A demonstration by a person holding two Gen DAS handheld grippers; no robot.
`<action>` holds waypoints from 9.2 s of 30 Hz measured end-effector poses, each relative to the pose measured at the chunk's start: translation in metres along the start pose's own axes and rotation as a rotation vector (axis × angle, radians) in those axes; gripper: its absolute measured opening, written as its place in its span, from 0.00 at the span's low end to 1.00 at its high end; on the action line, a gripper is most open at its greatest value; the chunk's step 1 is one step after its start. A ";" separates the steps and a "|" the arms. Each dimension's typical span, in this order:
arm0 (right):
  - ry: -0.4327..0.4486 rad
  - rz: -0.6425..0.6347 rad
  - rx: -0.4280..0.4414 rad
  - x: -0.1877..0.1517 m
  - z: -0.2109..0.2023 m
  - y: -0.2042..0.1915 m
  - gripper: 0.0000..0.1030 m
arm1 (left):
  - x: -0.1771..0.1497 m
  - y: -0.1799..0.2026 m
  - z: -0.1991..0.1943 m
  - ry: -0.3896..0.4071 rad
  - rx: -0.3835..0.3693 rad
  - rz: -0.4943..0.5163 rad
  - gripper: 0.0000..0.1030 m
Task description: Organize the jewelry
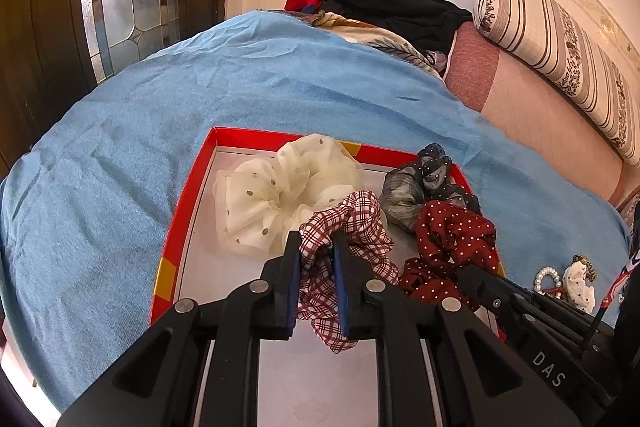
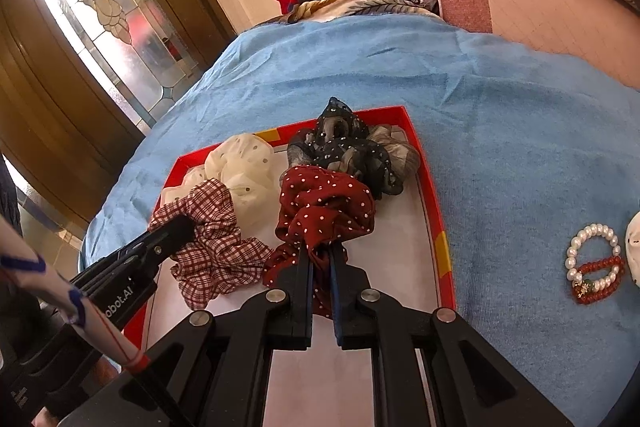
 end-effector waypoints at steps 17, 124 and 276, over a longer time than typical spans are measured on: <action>0.006 -0.020 0.008 -0.006 -0.010 -0.009 0.20 | 0.003 0.004 -0.004 0.014 0.011 0.009 0.22; 0.054 0.182 -0.045 -0.005 -0.101 0.228 0.24 | 0.001 0.211 -0.009 0.099 -0.219 0.349 0.49; 0.218 -0.065 0.060 -0.028 -0.162 0.030 0.08 | 0.021 0.089 -0.097 0.285 -0.149 0.170 0.09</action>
Point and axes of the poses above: each gripper's, at about its wrist camera, not at the fingertips, and z roughly the way its jaws point, y to its right, x to its top, the point moved 6 cm from there along z, roughly the way its jaws point, and after that the axes turned 14 degrees about z, right-handed, at the moved point
